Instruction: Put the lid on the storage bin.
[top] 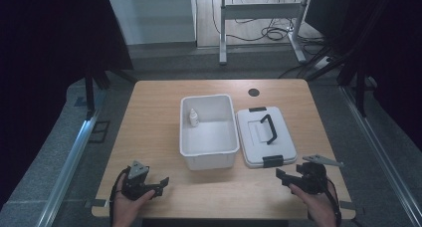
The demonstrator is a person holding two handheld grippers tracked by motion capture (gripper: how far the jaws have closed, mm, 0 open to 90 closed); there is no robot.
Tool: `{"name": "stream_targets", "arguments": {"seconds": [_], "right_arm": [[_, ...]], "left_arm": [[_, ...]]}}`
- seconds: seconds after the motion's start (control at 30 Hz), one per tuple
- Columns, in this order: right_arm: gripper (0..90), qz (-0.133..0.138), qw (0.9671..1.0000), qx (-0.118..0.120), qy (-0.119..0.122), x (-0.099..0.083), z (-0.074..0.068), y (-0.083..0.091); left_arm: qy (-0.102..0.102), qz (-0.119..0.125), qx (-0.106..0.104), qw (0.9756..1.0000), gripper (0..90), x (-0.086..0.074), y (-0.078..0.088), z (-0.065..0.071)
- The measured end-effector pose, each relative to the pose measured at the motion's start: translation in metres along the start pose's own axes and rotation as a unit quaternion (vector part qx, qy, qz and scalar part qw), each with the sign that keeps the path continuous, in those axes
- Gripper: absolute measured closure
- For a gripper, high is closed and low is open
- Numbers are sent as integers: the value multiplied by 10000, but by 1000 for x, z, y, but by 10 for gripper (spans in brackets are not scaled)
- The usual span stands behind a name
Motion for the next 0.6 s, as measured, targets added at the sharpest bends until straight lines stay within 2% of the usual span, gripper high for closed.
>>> {"name": "stream_targets", "arguments": {"seconds": [0.07, 0.1, 0.17, 0.3, 0.47, 0.6], "right_arm": [[192, -70, 9998, -122, 121, 12, 0, 4], [192, -70, 9998, -122, 121, 12, 0, 4], [192, -56, 9995, -211, 235, 30, -1, 12], [192, -38, 9992, -264, 297, 51, -1, 16], [192, -87, 9990, -243, 355, 70, -3, 14], [192, -87, 9993, -138, 333, 77, -5, 12]], "left_arm": [[-6, 0, -6, 10000, 127, 0, 1, -2], [-6, 0, -6, 10000, 127, 0, 1, -2], [64, 21, -8, 10000, 127, 0, 3, -5], [156, 52, -20, 9999, 128, 0, 4, -9], [173, 41, -23, 9998, 128, 0, 4, -10], [190, 33, -17, 9998, 128, -1, 3, -9]]}}
Point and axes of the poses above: each handheld gripper's, and its own axes: y roughly backward along the jaws, x roughly out of its top, z roughly to its right, the point moved 6 cm from there along -y, roughly forward along the jaws, and after that the axes turned 6 degrees about y, right-handed, at the moved point
